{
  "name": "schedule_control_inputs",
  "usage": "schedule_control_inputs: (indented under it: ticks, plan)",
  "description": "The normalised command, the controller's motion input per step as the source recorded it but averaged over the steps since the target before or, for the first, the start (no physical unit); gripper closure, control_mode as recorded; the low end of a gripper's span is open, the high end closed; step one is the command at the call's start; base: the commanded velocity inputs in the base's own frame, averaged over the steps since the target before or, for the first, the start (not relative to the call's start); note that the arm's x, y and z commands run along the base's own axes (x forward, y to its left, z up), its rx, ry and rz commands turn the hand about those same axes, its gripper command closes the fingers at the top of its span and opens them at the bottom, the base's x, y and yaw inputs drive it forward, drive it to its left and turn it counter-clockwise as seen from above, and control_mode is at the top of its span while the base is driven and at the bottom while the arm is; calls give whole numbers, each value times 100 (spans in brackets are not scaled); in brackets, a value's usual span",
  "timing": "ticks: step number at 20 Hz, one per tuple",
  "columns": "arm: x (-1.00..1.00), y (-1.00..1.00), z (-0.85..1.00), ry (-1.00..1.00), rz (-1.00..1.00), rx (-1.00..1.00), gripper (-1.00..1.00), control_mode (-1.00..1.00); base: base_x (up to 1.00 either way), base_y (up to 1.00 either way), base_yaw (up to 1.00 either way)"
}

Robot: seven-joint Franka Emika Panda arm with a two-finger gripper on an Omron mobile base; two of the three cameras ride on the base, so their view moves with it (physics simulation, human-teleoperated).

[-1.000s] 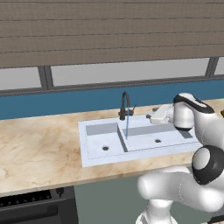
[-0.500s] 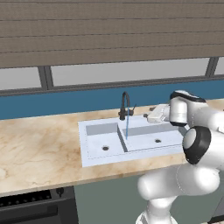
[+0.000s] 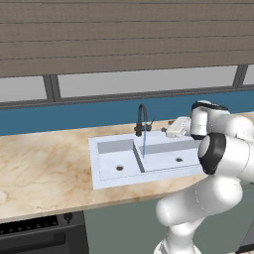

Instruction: Pick the peach from the sink and place it on the cutting board to airdry. Then turn off the sink faucet.

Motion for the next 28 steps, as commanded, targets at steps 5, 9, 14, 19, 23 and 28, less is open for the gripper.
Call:
schedule_control_inputs:
  ticks: [5,9,14,19,23,28]
  plan:
    - [25,0,0,0,1,0,-100,-100,0,0,0]
    - [22,0,-8,0,1,0,-100,-100,0,0,0]
    - [26,0,-20,0,1,0,-100,-100,0,0,0]
    - [28,0,-23,0,1,0,-100,-100,0,0,0]
    - [24,0,-17,0,1,0,-100,-100,0,0,0]
    - [26,0,-14,0,1,0,-100,-100,0,0,0]
